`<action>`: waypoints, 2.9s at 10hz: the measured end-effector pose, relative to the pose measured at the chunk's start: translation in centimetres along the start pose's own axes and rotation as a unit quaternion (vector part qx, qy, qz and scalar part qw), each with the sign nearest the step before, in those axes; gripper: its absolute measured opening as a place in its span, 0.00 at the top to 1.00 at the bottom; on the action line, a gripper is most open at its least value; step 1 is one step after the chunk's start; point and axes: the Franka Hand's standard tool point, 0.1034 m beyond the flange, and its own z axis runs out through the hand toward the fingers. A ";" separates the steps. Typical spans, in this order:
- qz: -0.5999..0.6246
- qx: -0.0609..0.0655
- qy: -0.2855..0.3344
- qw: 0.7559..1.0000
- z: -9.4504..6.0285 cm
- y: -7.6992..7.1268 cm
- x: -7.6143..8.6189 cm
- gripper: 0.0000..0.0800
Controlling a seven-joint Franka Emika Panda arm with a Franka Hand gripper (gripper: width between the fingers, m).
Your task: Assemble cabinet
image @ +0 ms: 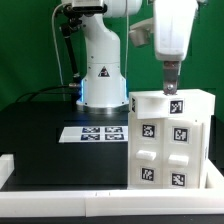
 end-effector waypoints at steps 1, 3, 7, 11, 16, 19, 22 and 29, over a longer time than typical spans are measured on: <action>-0.036 0.000 -0.007 0.999 0.2 -0.1 -0.1 0.00; -0.092 0.003 -0.023 0.995 1.0 -0.3 0.0 0.00; -0.088 0.011 -0.025 0.996 2.0 -0.6 -0.2 0.22; -0.047 0.015 -0.028 0.998 2.0 -0.6 -0.8 0.30; 0.302 0.019 -0.020 0.953 2.1 -0.9 -0.7 0.30; 0.385 0.024 -0.024 0.922 2.0 -1.3 -0.4 0.30; 0.514 0.031 -0.014 0.857 2.0 -1.5 -0.3 0.30; 0.715 0.027 -0.017 0.698 1.9 -1.9 0.1 0.30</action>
Offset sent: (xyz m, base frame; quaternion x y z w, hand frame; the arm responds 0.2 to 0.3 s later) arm 0.0008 0.0084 -0.0139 0.0070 -0.0004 -0.0718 0.9974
